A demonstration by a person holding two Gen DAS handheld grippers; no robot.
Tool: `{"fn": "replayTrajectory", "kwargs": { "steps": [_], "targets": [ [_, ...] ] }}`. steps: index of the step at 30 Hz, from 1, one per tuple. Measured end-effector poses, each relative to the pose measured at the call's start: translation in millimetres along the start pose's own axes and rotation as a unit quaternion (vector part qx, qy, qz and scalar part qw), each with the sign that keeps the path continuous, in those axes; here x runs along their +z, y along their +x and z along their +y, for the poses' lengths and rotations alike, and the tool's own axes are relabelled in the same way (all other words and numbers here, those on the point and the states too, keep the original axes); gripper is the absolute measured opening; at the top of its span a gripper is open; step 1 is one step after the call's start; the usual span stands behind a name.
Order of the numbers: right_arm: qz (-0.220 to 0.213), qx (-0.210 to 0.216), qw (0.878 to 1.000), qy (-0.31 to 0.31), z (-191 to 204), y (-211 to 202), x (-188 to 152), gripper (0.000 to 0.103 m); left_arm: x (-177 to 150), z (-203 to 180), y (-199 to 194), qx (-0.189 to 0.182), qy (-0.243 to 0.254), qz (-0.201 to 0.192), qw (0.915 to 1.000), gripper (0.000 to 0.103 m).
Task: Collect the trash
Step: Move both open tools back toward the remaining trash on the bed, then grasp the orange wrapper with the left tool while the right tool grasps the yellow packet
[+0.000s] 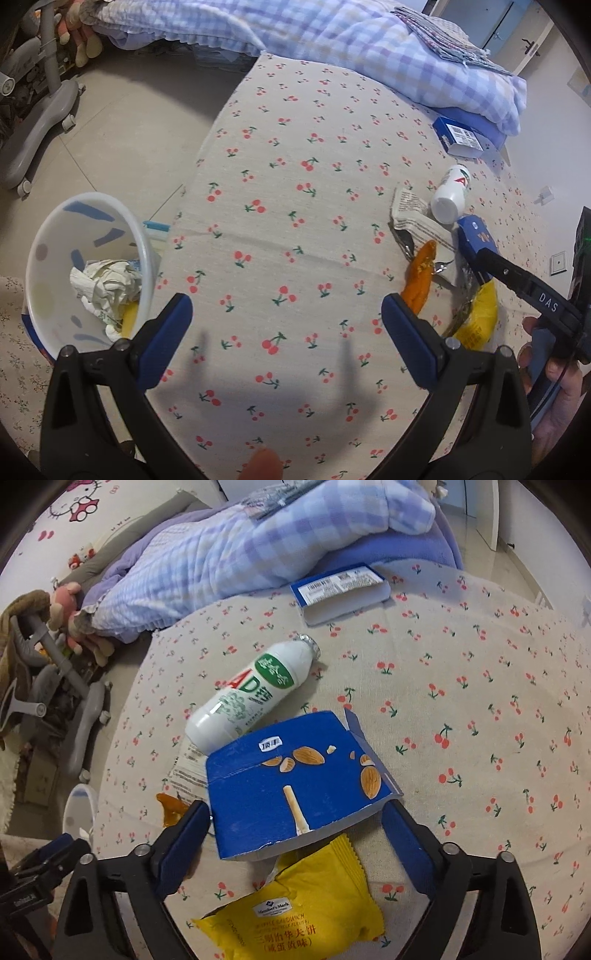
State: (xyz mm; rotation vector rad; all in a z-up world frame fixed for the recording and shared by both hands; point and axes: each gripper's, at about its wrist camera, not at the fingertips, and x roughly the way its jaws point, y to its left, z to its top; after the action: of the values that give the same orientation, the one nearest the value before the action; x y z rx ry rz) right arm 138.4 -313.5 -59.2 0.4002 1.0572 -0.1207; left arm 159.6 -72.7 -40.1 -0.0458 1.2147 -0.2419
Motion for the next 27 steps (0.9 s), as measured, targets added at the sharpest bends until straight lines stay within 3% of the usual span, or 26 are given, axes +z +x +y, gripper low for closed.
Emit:
{"fn": "replayTrajectory", "kwargs": {
  "steps": [6,8,14,19,24,27],
  "targets": [
    [-0.016,0.001,1.000,0.005,-8,-22,-3,0.081,-1,-23,9,-0.027,0.013,0.007,0.9995,0.098],
    [-0.020,0.000,1.000,0.011,-14,-30,-4,0.081,-1,-34,15,-0.046,0.021,0.013,0.9986,0.091],
    [-0.011,-0.005,0.999,0.037,-40,-45,-12,0.081,-3,-68,37,-0.098,0.054,0.028,0.9933,0.056],
    [0.003,-0.005,0.999,0.041,-50,-49,-22,0.081,-4,-87,51,-0.110,0.074,0.026,0.9908,0.033],
    [0.023,-0.002,0.999,0.025,-43,-46,-34,0.081,-5,-89,51,-0.111,0.078,0.022,0.9906,0.017],
    [0.042,0.005,0.999,0.024,-37,-37,-42,0.076,-10,-87,43,-0.106,0.082,0.018,0.9908,0.015]
  ]
}}
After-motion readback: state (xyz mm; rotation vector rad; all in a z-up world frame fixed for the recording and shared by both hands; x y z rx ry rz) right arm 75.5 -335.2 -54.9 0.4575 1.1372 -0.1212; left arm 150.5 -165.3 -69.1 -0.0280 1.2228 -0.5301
